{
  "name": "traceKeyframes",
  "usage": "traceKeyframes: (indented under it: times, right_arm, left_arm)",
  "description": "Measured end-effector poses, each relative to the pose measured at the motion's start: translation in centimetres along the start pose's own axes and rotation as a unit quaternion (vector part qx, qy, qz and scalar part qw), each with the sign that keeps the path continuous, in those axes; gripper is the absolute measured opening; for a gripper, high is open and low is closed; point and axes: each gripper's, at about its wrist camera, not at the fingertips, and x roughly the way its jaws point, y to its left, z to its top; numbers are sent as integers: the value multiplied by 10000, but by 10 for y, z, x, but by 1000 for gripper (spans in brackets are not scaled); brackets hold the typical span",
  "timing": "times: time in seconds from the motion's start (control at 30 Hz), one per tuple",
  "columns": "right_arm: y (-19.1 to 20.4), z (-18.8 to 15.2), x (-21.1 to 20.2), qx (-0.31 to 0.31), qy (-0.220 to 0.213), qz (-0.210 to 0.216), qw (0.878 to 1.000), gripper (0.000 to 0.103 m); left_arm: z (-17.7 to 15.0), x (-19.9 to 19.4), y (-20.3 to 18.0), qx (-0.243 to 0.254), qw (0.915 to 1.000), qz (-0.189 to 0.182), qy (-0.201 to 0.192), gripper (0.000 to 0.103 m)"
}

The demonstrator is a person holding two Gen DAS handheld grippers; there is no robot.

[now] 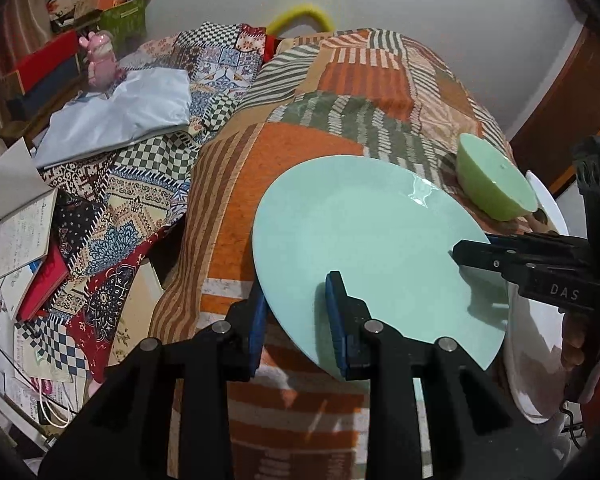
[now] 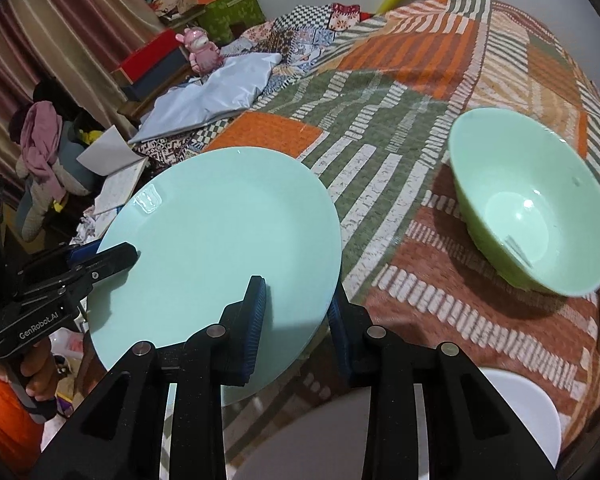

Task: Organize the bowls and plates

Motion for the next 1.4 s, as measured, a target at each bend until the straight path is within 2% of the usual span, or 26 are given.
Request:
traceKeyframes:
  times: [0.77,1.1,1.4]
  right_arm:
    - [-11,-39,-85,17,-808,-119,9967,28]
    - [-26,-59,-112,137,-1047,-170,9943,28]
    - [-42,-82,-126,328,-1122,-248,9928,28]
  left_arm:
    - [-21,-75,-71,350,9980,-124,-520,27]
    - [-31,-92,-106,542,9962,-223,-639,27]
    - [-39,-92,-135,689,9953,-319,-608,27]
